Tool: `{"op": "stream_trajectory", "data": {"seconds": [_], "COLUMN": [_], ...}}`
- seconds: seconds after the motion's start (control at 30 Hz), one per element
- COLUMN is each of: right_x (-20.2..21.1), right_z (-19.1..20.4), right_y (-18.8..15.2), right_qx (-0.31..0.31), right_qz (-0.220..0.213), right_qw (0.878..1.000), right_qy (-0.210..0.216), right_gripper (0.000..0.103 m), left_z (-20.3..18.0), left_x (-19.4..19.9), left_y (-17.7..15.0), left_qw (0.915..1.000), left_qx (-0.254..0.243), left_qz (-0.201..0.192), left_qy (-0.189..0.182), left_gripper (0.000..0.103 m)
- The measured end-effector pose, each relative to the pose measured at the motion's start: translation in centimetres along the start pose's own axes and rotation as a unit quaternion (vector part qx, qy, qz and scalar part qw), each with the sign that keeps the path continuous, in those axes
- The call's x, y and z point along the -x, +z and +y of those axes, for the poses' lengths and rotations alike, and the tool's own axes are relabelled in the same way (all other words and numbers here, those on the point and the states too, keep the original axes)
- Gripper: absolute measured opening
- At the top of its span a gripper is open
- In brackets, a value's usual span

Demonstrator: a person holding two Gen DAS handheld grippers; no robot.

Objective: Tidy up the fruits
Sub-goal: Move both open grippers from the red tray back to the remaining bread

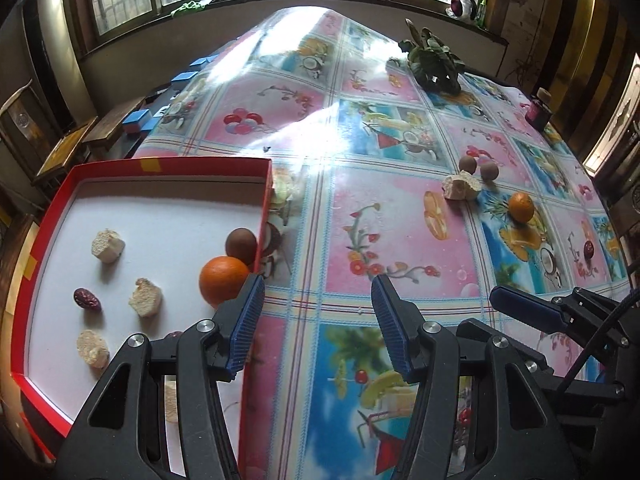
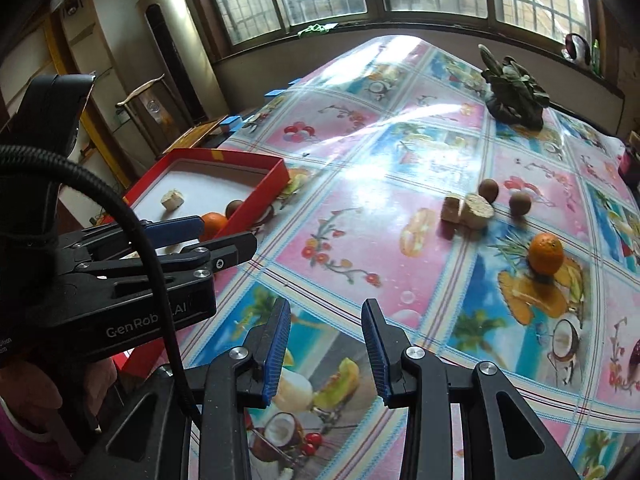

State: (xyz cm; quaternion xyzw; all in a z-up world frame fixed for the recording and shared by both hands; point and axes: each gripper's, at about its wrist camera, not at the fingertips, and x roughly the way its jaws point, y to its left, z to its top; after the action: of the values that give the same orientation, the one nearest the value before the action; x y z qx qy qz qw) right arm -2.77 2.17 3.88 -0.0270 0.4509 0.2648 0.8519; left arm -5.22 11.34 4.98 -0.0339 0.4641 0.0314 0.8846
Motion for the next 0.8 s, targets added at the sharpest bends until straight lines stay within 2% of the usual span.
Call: {"op": "stream_trajectory", "data": {"seconds": [0.43,0.5,0.8], "right_x": [2.1,2.3,2.2], "right_z": [-8.4,-9.1,-10.5], "right_y": [-1.4,-1.5,-1.7], "right_qx": [-0.087,-0.094,-0.102], "right_qz": [-0.014,-0.016,-0.017], "right_qw": [0.995,0.994,0.994], "right_qy": [-0.046,-0.048,-0.037], "right_gripper": [0.038,0.038,0.039], "left_z": [-6.6,-7.4,-9.6], "left_x": [-4.1,-4.9,-8.1], "left_y": [3.3,4.2,7.2], "left_qw": [0.9979,0.9973,0.9976], "left_qx": [-0.037,-0.034,-0.029], "left_qz": [0.032,0.037,0.042], "left_qy": [-0.044,-0.054,-0.046], "left_gripper": [0.056,0.056,0.056]}}
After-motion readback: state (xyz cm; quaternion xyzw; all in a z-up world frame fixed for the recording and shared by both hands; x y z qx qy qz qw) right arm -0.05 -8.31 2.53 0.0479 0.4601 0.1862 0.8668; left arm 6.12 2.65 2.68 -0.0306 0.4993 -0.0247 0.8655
